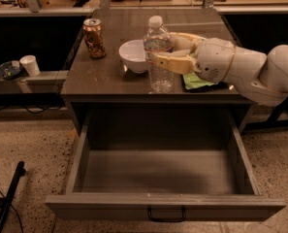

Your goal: Pick water bottle from top drawer and place on counter

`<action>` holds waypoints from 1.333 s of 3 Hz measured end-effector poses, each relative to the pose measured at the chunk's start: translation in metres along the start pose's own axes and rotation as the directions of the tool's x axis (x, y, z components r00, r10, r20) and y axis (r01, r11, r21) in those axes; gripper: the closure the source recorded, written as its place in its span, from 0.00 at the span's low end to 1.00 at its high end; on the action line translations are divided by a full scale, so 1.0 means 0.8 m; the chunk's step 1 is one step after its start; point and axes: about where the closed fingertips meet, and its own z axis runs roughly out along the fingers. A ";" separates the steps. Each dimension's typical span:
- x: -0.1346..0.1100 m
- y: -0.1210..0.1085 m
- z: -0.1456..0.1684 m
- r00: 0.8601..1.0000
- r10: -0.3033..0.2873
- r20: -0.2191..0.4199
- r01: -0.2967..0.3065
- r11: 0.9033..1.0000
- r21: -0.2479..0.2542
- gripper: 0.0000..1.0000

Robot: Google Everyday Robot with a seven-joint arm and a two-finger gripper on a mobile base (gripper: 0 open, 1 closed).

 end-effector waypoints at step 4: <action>0.050 -0.063 -0.015 0.998 0.019 0.059 -0.028 0.987 0.161 1.00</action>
Offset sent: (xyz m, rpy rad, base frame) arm 0.0487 -0.0301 -0.0421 0.0729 0.0489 -0.1499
